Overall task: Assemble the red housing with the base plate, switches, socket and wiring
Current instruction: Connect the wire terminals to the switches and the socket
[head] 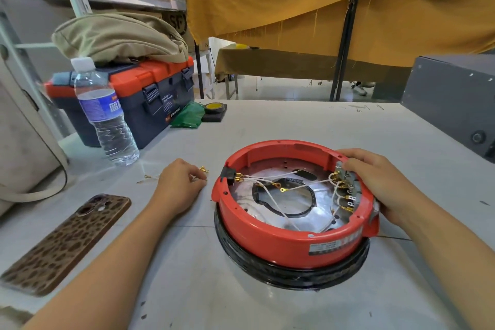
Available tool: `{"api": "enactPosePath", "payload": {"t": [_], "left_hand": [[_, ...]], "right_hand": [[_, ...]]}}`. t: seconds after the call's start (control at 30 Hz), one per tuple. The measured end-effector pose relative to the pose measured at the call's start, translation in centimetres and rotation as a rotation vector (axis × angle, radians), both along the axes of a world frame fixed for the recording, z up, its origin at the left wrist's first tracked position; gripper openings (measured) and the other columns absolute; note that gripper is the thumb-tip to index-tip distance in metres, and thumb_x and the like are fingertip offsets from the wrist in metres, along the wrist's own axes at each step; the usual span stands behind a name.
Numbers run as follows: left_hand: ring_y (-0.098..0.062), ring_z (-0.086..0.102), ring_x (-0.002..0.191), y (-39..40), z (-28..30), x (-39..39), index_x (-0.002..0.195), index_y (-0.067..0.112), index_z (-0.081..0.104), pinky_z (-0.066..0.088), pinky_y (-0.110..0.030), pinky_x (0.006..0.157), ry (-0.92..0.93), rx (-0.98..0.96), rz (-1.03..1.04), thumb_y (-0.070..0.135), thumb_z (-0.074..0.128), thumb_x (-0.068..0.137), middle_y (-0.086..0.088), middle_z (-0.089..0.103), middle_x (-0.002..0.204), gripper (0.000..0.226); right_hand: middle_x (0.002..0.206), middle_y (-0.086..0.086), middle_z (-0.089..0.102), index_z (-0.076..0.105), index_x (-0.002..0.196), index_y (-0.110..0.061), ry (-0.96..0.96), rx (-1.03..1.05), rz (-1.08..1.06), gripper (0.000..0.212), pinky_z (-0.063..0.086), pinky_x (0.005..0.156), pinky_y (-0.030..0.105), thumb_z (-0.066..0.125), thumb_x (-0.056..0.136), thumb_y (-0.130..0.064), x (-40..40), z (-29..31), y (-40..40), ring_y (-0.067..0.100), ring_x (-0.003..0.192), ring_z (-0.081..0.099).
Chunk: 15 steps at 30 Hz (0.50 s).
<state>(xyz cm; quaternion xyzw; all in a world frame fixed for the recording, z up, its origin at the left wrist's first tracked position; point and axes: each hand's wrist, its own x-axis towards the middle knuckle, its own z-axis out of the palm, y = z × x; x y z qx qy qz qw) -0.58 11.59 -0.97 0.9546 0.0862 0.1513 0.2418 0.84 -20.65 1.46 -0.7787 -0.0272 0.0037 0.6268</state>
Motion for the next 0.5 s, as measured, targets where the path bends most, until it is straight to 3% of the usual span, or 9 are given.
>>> {"api": "enactPosePath", "payload": {"t": [0.1, 0.2, 0.27, 0.37, 0.5], "left_hand": [[-0.021, 0.054, 0.098, 0.08, -0.25, -0.07, 0.088, 0.014, 0.074, 0.037, -0.027, 0.082, -0.038, -0.061, -0.032, 0.016, 0.068, 0.083, -0.003, 0.055, 0.101, 0.007], [-0.019, 0.049, 0.112, 0.23, -0.25, -0.27, 0.084, 0.017, 0.073, 0.035, -0.035, 0.1, -0.127, -0.119, -0.072, 0.014, 0.07, 0.082, -0.003, 0.052, 0.113, 0.005], [-0.014, 0.046, 0.115, 0.36, -0.14, -0.36, 0.083, 0.019, 0.072, 0.033, -0.035, 0.104, -0.185, -0.158, -0.091, 0.015, 0.071, 0.081, -0.002, 0.05, 0.12, 0.005], [-0.005, 0.045, 0.109, 0.37, -0.09, -0.51, 0.081, 0.024, 0.071, 0.032, -0.024, 0.095, -0.22, -0.198, -0.118, 0.016, 0.07, 0.081, 0.004, 0.048, 0.117, 0.008], [-0.012, 0.065, 0.083, 0.21, 0.01, -0.78, 0.075, 0.027, 0.068, 0.051, -0.024, 0.075, -0.236, -0.365, -0.164, 0.009, 0.069, 0.082, 0.005, 0.066, 0.093, 0.02]], "right_hand": [[0.056, -0.005, 0.066, 0.069, 0.095, -0.025, 0.001, -0.016, -0.003, 0.024, 0.051, 0.059, 0.033, 0.05, 0.091, -0.011, 0.06, -0.07, -0.04, 0.017, 0.053, 0.061], [0.076, 0.007, 0.073, 0.069, 0.098, -0.024, 0.01, -0.015, -0.003, 0.024, 0.054, 0.066, 0.038, 0.051, 0.09, -0.011, -0.02, 0.03, 0.0, 0.025, 0.063, 0.065], [0.077, 0.005, 0.074, 0.069, 0.098, -0.025, 0.016, -0.018, 0.004, 0.024, 0.056, 0.062, 0.034, 0.051, 0.09, -0.011, -0.15, 0.14, 0.02, 0.023, 0.062, 0.068], [0.072, 0.001, 0.074, 0.069, 0.097, -0.025, 0.02, -0.011, 0.008, 0.023, 0.056, 0.055, 0.029, 0.051, 0.09, -0.011, -0.26, 0.22, 0.04, 0.018, 0.058, 0.068], [0.062, -0.004, 0.071, 0.068, 0.097, -0.024, 0.029, -0.002, 0.017, 0.023, 0.051, 0.045, 0.021, 0.051, 0.09, -0.011, -0.39, 0.42, 0.13, 0.011, 0.05, 0.065]]}}
